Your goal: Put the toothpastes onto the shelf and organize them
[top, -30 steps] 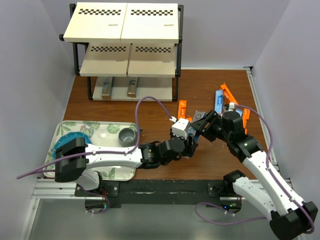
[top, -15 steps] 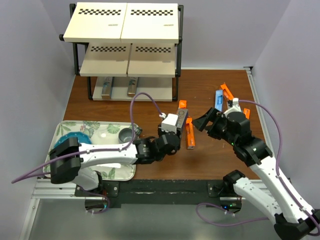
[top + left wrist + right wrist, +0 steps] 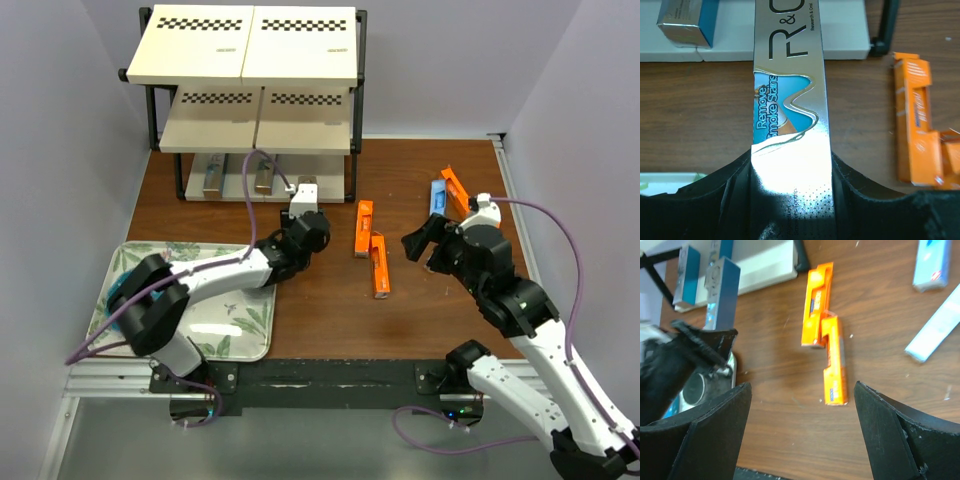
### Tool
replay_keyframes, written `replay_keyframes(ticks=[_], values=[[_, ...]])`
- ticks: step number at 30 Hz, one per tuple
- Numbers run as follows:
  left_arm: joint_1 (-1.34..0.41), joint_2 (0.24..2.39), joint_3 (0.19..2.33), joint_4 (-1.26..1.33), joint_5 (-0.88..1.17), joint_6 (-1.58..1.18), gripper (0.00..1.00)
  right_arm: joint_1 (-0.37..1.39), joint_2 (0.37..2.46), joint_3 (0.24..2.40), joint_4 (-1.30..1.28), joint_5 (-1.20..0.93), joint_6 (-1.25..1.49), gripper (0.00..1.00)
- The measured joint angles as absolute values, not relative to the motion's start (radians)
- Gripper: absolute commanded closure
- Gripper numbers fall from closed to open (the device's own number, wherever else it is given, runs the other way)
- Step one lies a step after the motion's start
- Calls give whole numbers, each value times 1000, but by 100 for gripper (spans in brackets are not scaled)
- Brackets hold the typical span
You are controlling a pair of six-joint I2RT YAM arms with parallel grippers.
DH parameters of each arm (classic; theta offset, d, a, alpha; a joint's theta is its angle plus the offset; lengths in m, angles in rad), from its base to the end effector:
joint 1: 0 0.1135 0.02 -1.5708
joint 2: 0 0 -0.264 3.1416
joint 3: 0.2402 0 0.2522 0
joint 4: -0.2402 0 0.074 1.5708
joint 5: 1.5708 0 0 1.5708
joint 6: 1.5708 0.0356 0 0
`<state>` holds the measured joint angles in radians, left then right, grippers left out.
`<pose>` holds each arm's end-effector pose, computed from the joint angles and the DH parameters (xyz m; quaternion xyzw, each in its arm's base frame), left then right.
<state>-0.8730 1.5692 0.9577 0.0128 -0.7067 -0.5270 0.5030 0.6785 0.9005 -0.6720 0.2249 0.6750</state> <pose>0.2349 -0.2442 0.2290 -0.0164 0.8450 -0.0483 0.5323 0.1248 0.0596 0.3444 0.1317 0.8335 0.2144 0.4920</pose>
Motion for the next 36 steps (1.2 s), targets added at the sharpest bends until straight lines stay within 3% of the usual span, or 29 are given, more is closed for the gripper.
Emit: replay_keyframes(ticks=[11, 21, 36], values=[[-701, 1883, 1077, 228, -643, -398, 62, 504, 645, 978, -746, 363, 600, 11], [-650, 2053, 1250, 382, -579, -313, 55, 504, 674, 1006, -772, 458, 526, 9], [-616, 2171, 1318, 462, -544, -292, 18, 504, 686, 1006, -773, 516, 474, 7]])
